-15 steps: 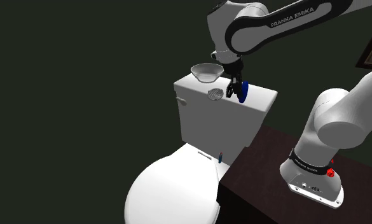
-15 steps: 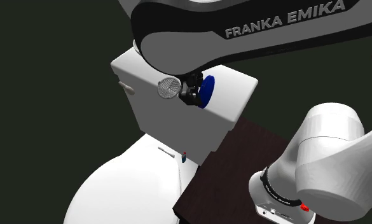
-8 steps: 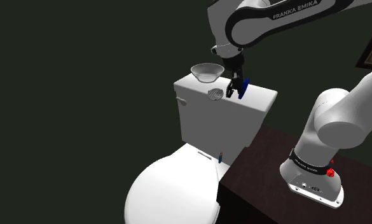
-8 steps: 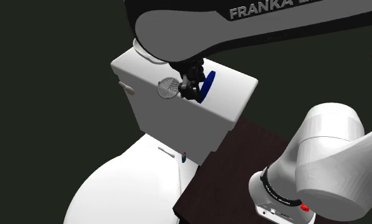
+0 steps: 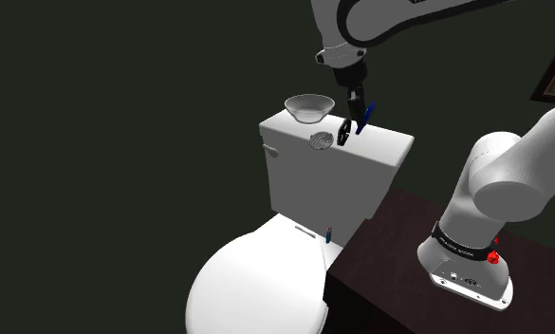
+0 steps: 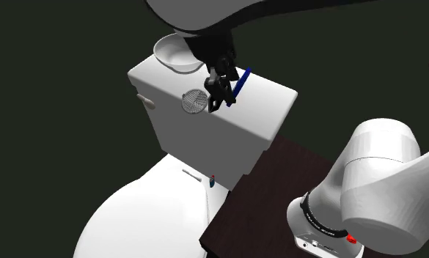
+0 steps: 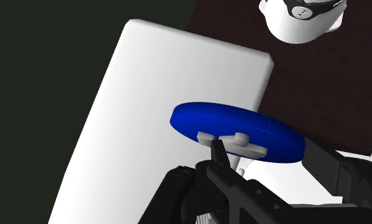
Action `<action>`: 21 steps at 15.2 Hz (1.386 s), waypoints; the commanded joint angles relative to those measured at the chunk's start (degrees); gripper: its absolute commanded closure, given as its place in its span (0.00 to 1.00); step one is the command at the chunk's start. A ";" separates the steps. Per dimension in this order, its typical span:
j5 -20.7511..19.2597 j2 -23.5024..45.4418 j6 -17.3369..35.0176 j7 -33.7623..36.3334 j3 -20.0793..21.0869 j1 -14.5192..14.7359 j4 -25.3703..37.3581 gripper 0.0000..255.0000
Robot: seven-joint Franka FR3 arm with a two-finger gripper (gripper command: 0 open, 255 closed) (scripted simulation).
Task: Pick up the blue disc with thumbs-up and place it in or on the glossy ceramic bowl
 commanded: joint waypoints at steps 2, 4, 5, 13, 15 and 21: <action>-0.03 -0.05 -2.23 -0.51 0.05 -0.05 2.22 1.00; -0.05 0.05 -3.70 -0.84 0.10 -0.08 3.83 1.00; -0.07 0.12 -4.43 -1.00 0.12 -0.10 4.65 1.00; -0.29 1.10 -10.25 -2.30 0.35 -0.27 11.59 1.00; -0.82 3.16 -10.29 -3.03 -0.10 -0.61 13.85 1.00; -3.12 15.20 -8.79 -6.80 -2.60 -2.36 25.38 1.00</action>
